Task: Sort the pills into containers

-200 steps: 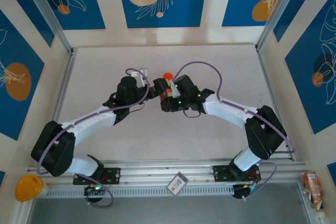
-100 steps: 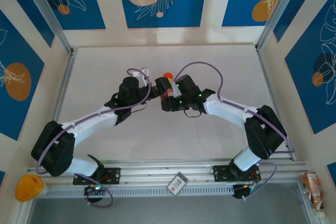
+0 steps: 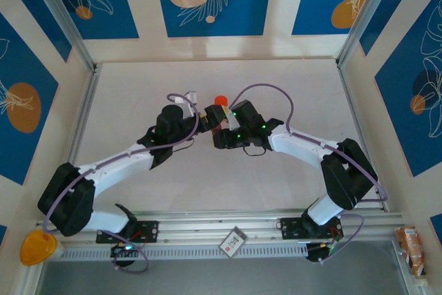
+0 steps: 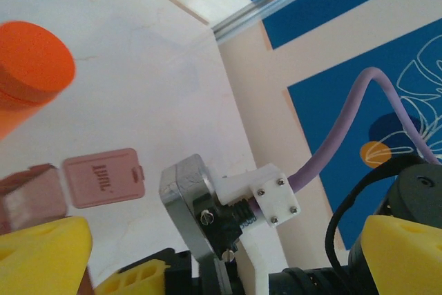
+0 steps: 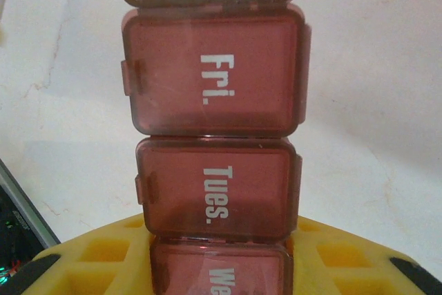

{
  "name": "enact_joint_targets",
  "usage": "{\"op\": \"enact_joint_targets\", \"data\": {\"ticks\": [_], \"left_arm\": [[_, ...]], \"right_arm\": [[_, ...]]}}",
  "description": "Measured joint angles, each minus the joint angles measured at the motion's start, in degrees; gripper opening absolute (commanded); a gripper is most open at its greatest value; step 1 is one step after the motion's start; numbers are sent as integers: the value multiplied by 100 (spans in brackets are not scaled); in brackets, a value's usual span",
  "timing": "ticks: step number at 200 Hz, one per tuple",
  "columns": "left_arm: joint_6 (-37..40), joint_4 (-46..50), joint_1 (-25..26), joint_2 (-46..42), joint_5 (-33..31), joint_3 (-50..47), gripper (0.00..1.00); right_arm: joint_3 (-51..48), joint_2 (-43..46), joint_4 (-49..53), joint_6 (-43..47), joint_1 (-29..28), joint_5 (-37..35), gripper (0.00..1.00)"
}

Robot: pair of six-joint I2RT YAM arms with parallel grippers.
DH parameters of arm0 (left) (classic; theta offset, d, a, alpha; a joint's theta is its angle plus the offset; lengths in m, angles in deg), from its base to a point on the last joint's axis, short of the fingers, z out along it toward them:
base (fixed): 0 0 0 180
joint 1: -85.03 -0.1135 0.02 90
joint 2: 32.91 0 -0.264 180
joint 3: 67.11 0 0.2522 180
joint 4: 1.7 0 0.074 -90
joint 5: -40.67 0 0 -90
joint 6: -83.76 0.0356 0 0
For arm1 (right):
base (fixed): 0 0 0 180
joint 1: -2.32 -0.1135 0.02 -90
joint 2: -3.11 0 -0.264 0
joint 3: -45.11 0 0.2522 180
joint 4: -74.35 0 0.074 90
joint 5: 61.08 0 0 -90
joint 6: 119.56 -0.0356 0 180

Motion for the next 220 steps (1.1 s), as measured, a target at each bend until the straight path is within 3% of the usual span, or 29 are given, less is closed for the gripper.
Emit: {"op": "enact_joint_targets", "data": {"ticks": [74,116,186,198,220], "left_arm": [[697,1099,-426,-953,-802,-236,100],[704,1460,-750,-1189,-870,-544,100],[702,1523,-785,-1246,-866,-581,100],[702,1523,-796,-1246,-863,-581,100],[702,1521,-807,-1246,-863,-581,100]], "right_arm": [[251,-901,544,763,-138,-223,34],[605,-1346,914,1161,-557,-656,36],[994,-1768,1287,1650,-1108,-1364,39],[1049,-1808,1318,1698,-1172,-1451,42],[1075,-1845,1360,1744,-1209,-1545,59]]}}
